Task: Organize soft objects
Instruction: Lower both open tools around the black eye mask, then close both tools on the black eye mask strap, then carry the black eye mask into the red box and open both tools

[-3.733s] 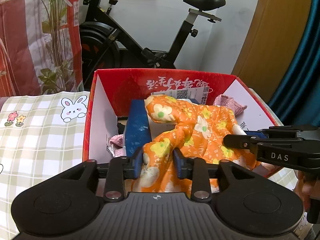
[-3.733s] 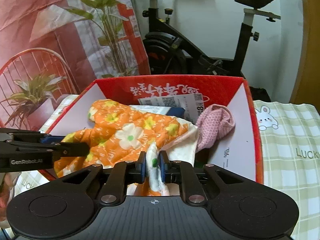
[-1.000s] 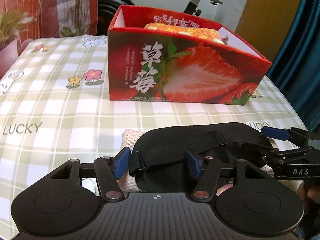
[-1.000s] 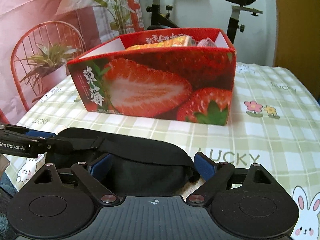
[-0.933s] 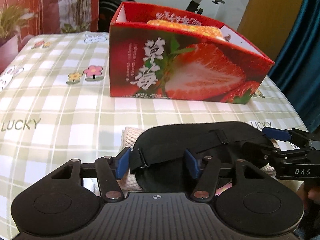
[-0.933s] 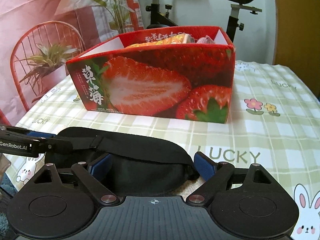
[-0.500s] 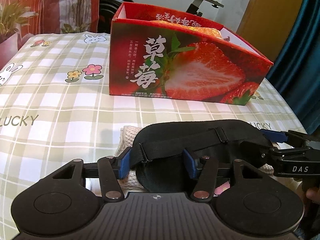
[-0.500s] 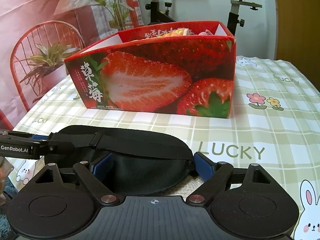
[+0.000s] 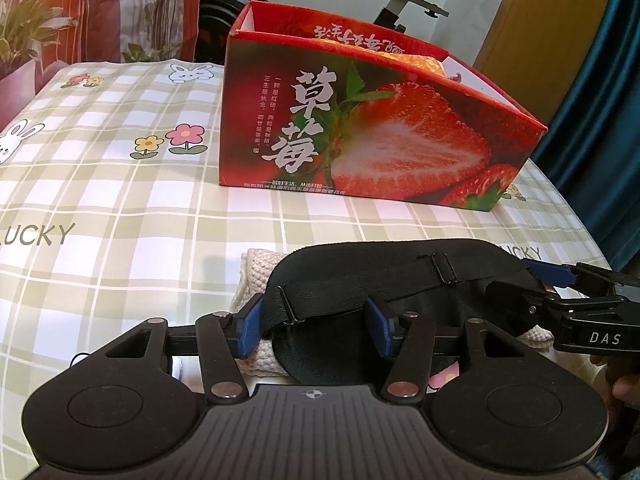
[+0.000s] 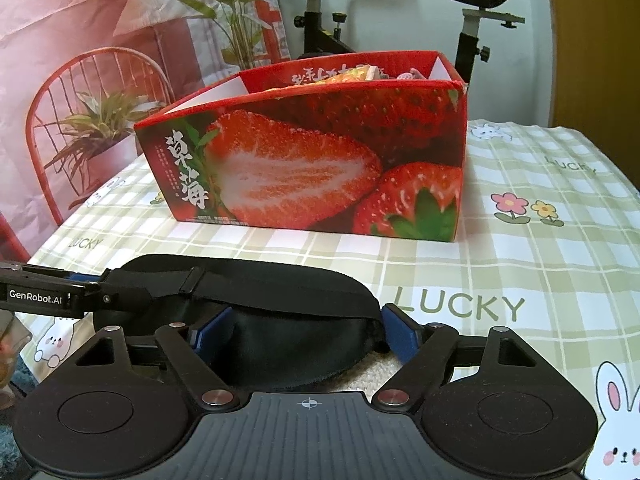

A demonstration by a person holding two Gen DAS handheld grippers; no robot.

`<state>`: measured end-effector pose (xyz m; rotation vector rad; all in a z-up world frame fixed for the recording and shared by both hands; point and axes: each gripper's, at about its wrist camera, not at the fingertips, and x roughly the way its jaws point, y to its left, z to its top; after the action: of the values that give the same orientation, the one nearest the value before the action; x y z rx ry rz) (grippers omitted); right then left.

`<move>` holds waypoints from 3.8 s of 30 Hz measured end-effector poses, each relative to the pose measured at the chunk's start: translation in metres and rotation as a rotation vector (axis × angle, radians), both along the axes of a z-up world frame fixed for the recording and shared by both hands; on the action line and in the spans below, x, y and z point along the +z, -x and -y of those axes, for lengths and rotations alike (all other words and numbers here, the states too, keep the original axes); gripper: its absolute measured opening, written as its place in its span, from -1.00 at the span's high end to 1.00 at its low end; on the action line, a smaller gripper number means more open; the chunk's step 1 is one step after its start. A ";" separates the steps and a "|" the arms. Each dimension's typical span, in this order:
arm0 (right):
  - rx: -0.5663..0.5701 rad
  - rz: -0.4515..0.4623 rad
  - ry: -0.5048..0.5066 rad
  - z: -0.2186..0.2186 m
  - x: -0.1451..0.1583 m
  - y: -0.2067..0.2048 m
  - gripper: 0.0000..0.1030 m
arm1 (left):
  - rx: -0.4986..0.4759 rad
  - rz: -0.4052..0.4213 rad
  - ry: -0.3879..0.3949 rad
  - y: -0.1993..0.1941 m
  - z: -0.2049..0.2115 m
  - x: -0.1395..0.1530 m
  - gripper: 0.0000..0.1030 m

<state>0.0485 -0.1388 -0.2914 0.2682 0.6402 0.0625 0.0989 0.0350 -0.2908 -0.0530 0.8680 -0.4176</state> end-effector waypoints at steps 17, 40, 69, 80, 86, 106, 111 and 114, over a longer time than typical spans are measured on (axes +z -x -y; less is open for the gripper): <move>-0.008 0.061 0.007 0.001 0.011 0.000 -0.18 | 0.002 0.003 0.000 0.001 0.001 -0.001 -0.10; 0.017 0.081 0.002 0.000 0.025 0.013 0.81 | -0.022 0.033 0.036 0.011 -0.001 0.021 0.43; 0.048 0.145 -0.009 0.001 0.047 0.018 0.82 | -0.048 0.118 0.098 0.019 -0.011 0.046 0.74; 0.060 0.305 -0.004 0.019 0.125 -0.016 0.82 | -0.030 0.277 0.140 -0.017 -0.006 0.124 0.74; 0.049 0.347 0.059 0.033 0.155 -0.061 0.82 | -0.018 0.341 0.119 -0.061 0.015 0.150 0.74; 0.003 -0.017 0.014 0.055 0.082 -0.182 0.82 | -0.044 0.076 -0.044 -0.162 0.053 0.088 0.74; -0.006 -0.034 0.004 0.056 0.074 -0.184 0.82 | -0.053 0.066 -0.068 -0.164 0.054 0.081 0.74; -0.008 -0.039 0.004 0.058 0.072 -0.186 0.81 | -0.050 0.059 -0.079 -0.164 0.054 0.079 0.73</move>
<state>0.2347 -0.1972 -0.2192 0.2685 0.6778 0.0483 0.2633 -0.0194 -0.2114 0.0542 0.8277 -0.4296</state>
